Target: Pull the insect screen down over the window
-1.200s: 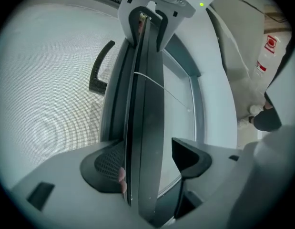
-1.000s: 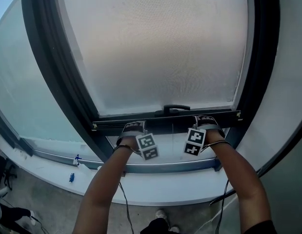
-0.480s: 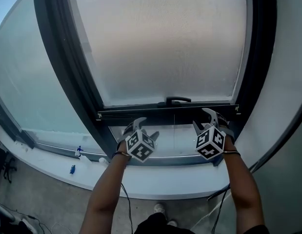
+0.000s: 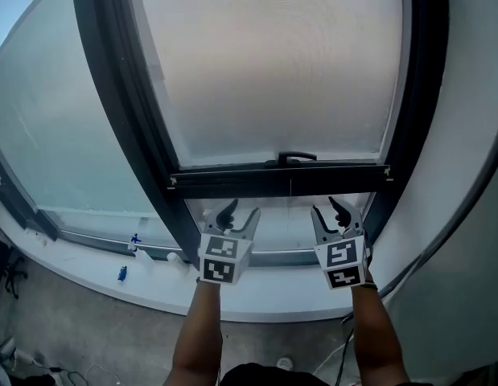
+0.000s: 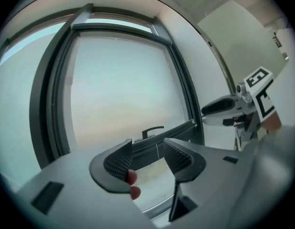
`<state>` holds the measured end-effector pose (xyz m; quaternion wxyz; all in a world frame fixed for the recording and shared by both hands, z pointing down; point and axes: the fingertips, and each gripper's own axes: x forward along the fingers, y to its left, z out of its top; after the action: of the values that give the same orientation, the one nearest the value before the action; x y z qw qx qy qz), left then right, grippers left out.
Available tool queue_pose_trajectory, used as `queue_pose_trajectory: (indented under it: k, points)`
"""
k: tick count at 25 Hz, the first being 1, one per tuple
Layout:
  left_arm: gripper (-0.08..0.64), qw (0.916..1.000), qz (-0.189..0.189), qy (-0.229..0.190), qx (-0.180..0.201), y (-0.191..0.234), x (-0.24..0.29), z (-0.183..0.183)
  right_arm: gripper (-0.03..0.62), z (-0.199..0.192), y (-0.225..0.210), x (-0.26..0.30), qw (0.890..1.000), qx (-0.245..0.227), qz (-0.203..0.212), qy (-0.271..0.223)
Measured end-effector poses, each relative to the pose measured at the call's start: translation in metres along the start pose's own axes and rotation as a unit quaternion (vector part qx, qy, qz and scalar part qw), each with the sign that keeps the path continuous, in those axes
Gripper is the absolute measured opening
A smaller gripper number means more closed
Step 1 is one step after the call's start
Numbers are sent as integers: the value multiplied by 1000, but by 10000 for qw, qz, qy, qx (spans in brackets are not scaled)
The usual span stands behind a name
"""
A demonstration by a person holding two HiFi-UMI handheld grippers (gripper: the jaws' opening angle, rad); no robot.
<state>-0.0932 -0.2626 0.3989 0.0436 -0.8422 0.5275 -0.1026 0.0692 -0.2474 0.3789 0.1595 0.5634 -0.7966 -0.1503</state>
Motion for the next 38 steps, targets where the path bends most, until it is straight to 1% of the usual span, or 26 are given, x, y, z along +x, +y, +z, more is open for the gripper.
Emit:
queue_pose_trajectory:
  k: [2,4,5,9,12,14,18,21,22,24,26,27,31,34,36,37,38]
  points:
    - [191,9994,95,-142,-295,3,-19,2,147,4,9,-13,9996,288,-83,-9]
    - [173,9985,187,-226,-461,5,-35,0,138,11,18,-26,9989,427,-189,-22]
    - [159,9983,236,-250,-479,4,-43,-2,132,14,24,-33,9984,502,-243,-39]
    - [84,9982,379,-323,-347,-11,-73,-13,87,19,46,-61,9959,790,-435,-81]
    - [38,9974,396,-349,-486,-19,-92,-22,15,19,65,-76,9955,779,-538,-50]
    - [3,9972,367,-309,-566,-23,-102,-29,5,17,79,-86,9957,743,-561,4]
    - [3,9958,270,-319,-812,-34,-120,-39,5,3,95,-105,9936,926,-640,66]
    - [3,9948,230,-297,-950,-43,-132,-49,5,-4,99,-120,9911,991,-889,-89]
    - [3,9951,237,-265,-927,-46,-136,-54,5,-8,99,-126,9901,1007,-966,-138]
    - [3,9966,288,-190,-743,-52,-141,-63,5,-19,103,-136,9889,1054,-1034,-184]
    - [3,9978,333,-160,-557,-57,-147,-70,5,-28,109,-147,9890,1105,-961,-189]
    - [3,9979,337,-148,-539,-60,-151,-72,5,-33,113,-152,9895,1125,-889,-177]
    - [3,9976,283,-65,-627,-78,-176,-78,5,-51,124,-177,9920,1117,-583,-67]
    - [3,9957,435,10,-819,-89,-194,-86,5,-59,125,-196,9928,1118,-416,-81]
    - [3,9940,508,-30,-971,-99,-203,-87,5,-65,123,-206,9932,1118,-334,-56]
    - [3,9937,511,-72,-995,-105,-205,-87,5,-68,122,-211,9931,1136,-305,-34]
    - [3,9944,503,-81,-929,-113,-206,-88,5,-72,120,-216,9930,1147,-279,-9]
